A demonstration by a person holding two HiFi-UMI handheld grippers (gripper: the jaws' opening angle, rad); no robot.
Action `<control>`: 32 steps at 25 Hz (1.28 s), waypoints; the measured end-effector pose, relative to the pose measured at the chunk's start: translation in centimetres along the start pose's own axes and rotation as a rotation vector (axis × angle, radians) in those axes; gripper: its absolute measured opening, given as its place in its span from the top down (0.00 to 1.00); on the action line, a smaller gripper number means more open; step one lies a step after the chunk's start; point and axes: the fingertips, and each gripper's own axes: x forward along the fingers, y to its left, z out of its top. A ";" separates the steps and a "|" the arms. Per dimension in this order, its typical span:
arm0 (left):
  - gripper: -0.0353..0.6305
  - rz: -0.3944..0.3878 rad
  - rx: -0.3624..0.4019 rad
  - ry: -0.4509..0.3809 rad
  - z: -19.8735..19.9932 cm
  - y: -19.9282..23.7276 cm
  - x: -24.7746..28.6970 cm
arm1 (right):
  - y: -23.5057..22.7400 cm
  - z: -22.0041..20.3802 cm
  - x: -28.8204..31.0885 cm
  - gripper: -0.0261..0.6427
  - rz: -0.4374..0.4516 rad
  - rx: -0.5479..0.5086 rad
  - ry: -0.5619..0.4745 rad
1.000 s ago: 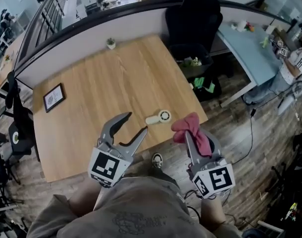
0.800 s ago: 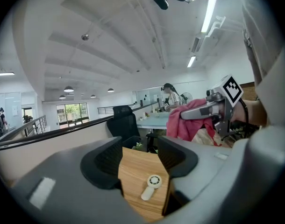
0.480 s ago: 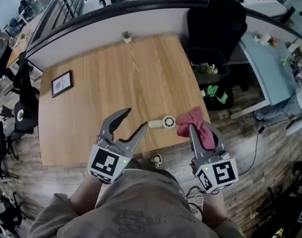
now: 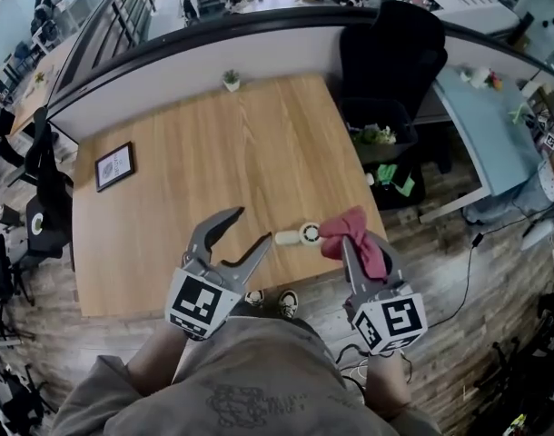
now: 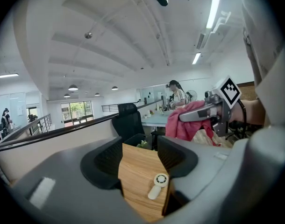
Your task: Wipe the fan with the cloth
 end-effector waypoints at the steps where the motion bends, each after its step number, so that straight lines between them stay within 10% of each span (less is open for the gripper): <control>1: 0.60 -0.011 0.006 0.003 0.0 0.0 0.1 | -0.2 -0.2 0.1 0.83 -0.012 0.005 0.007; 32: 0.54 -0.362 0.063 0.372 -24.2 -4.4 10.9 | -1.0 -15.3 7.1 0.83 -0.100 -0.024 0.361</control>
